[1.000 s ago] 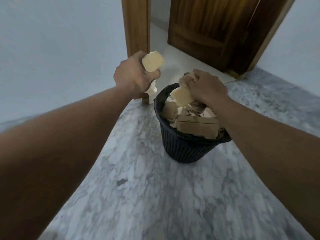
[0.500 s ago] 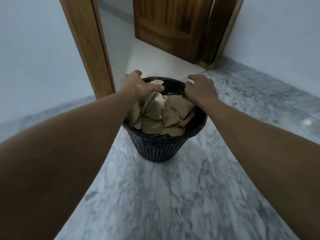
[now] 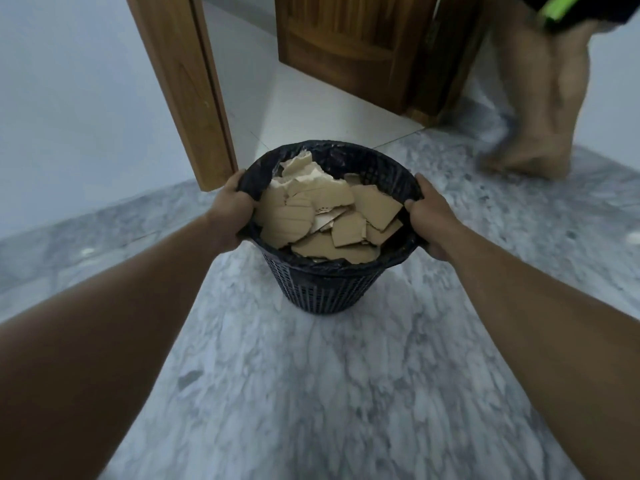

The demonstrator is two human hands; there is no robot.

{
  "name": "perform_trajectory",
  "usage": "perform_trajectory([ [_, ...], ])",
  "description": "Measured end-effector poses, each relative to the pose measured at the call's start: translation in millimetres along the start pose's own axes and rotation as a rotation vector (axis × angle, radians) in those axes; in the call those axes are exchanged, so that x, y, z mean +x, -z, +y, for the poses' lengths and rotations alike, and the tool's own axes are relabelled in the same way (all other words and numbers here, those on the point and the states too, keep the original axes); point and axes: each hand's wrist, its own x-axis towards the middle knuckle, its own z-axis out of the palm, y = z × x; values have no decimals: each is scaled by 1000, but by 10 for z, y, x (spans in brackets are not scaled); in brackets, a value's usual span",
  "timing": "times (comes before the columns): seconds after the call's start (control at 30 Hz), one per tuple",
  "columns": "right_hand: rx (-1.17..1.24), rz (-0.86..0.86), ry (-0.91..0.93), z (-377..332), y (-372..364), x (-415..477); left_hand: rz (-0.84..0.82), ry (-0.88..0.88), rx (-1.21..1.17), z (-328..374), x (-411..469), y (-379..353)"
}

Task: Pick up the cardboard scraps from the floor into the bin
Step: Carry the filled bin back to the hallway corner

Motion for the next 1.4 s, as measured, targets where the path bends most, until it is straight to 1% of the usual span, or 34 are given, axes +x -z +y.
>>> perform_trajectory([
  [0.13,21,5,-10,-20,187,-64,25,52,-11,173,-120,-222],
  [0.27,44,43,-51,-193,625,-275,-37,99,16,462,-232,-577],
  [0.47,122,211,-149,-347,1722,-776,-224,126,99,981,-418,-1556],
  [0.67,215,453,-233,-384,3157,-1585,-531,107,201,1641,-972,-3041],
  [0.8,248,643,-272,-449,4135,-2252,-722,97,241,2081,-1581,-4126],
  [1.0,330,927,-356,-652,5416,-3411,-936,128,300,2722,-2711,-5630],
  [1.13,347,1120,-423,-866,6178,-4313,-1115,152,382,3109,-3579,-6491],
  [1.27,403,1311,-444,-1191,6916,-5228,-1254,172,446,3622,-4727,-7224],
  [1.4,451,1478,-493,-1586,7551,-6073,-1321,182,410,4095,-5800,-7852],
])
